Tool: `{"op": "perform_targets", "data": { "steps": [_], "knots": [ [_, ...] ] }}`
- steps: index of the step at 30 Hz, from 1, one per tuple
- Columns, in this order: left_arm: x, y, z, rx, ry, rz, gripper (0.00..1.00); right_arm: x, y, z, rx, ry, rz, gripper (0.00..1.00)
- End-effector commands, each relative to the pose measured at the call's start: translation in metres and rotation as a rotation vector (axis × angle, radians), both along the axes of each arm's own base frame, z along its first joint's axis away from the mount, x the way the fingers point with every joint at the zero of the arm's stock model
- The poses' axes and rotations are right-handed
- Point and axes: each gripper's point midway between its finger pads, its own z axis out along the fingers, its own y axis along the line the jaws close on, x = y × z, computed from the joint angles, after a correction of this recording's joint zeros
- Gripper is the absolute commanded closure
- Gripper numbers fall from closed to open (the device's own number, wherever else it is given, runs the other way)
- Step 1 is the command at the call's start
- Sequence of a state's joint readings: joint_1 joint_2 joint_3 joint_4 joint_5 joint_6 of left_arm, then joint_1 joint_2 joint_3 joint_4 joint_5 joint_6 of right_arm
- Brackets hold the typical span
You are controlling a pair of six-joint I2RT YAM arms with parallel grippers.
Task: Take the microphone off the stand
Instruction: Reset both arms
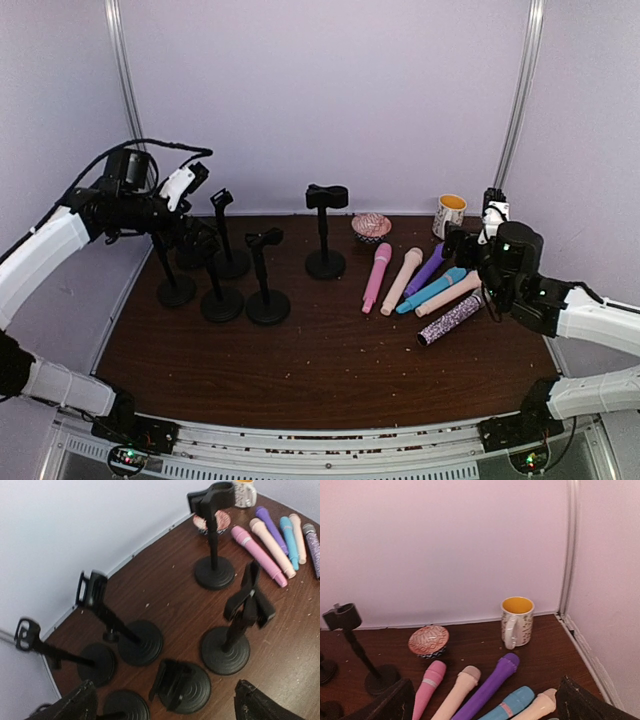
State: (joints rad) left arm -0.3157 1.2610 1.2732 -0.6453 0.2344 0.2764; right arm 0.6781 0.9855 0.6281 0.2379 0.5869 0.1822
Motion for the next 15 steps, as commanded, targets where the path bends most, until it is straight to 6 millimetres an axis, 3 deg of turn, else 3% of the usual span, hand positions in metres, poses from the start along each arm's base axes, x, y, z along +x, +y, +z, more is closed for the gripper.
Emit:
{"op": "perform_targets", "data": {
  "steps": [1,2,4,9,12,15],
  "knots": [
    [0.006,0.043,-0.037,0.001,-0.069,0.203,0.02,-0.004,-0.066,-0.008,0.005,-0.002,-0.257,0.00],
    [-0.002,0.051,-0.057,0.016,-0.059,0.223,0.02,-0.005,-0.081,-0.011,0.004,0.000,-0.312,0.00],
    [-0.009,0.061,-0.077,0.031,-0.068,0.251,0.02,-0.011,-0.106,-0.019,-0.004,0.003,-0.406,0.00],
    [-0.016,0.074,-0.115,0.066,-0.111,0.290,0.02,-0.026,-0.160,-0.046,-0.014,0.021,-0.586,0.00],
    [-0.011,0.087,-0.129,0.091,-0.163,0.334,0.02,-0.031,-0.177,-0.063,-0.034,0.050,-0.638,0.00],
    [-0.001,0.091,-0.127,0.091,-0.232,0.350,0.02,-0.028,-0.184,-0.075,-0.062,0.090,-0.654,0.00]
  ]
}}
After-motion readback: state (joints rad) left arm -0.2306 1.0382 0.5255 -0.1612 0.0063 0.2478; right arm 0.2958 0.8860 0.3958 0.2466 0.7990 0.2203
